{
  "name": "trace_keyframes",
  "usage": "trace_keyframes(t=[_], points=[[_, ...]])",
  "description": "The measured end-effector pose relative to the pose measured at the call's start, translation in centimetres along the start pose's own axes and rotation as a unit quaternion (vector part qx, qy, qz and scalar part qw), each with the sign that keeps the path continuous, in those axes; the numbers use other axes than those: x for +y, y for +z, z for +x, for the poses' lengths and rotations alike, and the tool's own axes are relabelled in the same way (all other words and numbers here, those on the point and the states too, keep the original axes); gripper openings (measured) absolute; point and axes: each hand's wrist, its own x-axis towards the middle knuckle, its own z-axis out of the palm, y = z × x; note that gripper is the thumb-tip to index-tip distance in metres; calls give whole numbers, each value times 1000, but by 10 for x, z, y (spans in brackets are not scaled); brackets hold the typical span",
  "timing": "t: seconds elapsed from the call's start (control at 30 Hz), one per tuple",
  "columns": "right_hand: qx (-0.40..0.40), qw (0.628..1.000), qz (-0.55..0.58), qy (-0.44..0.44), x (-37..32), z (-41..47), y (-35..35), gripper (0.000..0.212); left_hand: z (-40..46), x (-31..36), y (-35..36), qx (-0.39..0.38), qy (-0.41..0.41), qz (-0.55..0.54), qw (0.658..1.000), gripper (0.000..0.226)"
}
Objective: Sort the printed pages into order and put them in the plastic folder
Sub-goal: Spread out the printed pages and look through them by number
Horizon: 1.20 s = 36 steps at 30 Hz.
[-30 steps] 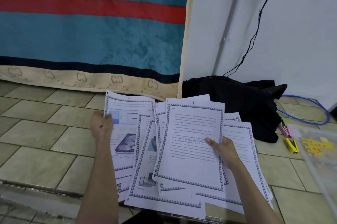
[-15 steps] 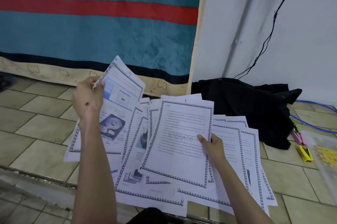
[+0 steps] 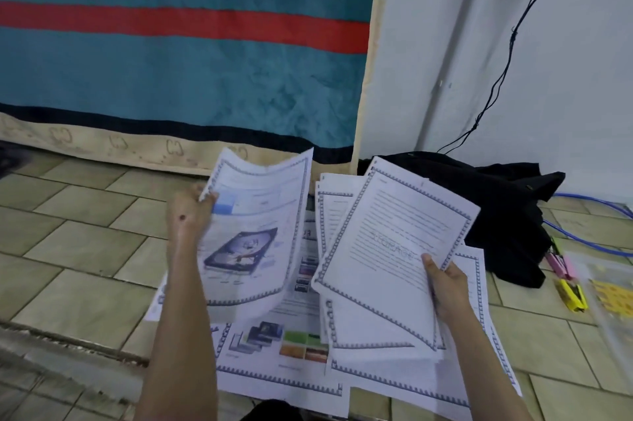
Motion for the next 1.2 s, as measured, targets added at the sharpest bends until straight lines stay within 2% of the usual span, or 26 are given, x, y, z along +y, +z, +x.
trace_keyframes(t=[0.17, 0.23, 0.33, 0.37, 0.43, 0.5, 0.6, 0.7, 0.83, 0.93, 1.0, 1.03, 1.1, 1.17, 1.2], points=[[44, 998, 46, -17, -22, 2, -27, 39, -10, -44, 41, -117, -89, -12, 989, 25], [55, 996, 62, -37, -34, 2, -33, 39, -15, -50, 51, -142, -109, -26, 984, 36], [-2, 998, 31, -58, -46, -3, -21, 50, -18, -62, 60, -169, -154, -109, 967, 46], [-32, 998, 0, -61, -46, -6, -9, 42, -19, -65, 60, -176, -168, -126, 962, 42], [-73, 993, -69, -67, -39, -16, 24, 10, -16, -74, 63, -186, -191, -151, 952, 38], [-75, 985, -141, -68, -24, -27, 59, 16, -23, -64, 60, -195, -204, -154, 947, 51], [-101, 974, -201, -39, 5, -39, 84, 21, -31, -49, 57, -228, -201, -150, 941, 56], [-107, 970, -219, -5, 16, -44, 85, 21, -34, -43, 56, -312, -208, -191, 907, 66], [-82, 976, -202, -23, 13, -45, 76, 23, -40, -36, 60, -398, -123, -190, 889, 81], [-82, 984, -148, -53, 7, -50, 63, 26, -42, -28, 61, -467, -68, -209, 857, 91], [-99, 989, -101, -47, 0, -51, 54, 31, -44, -19, 63, -501, -35, -232, 833, 80], [-106, 990, -84, -32, -2, -50, 50, 32, -48, -12, 65, -496, -33, -253, 830, 64], [-112, 993, -41, 0, -7, -47, 42, 32, -57, 5, 71, -434, -33, -266, 860, 26], [-119, 992, 39, 23, -16, -46, 38, 35, -61, 14, 79, -381, -12, -244, 892, 20], [-127, 989, 65, 25, -22, -47, 36, 35, -65, 19, 83, -372, 6, -241, 897, 21]])
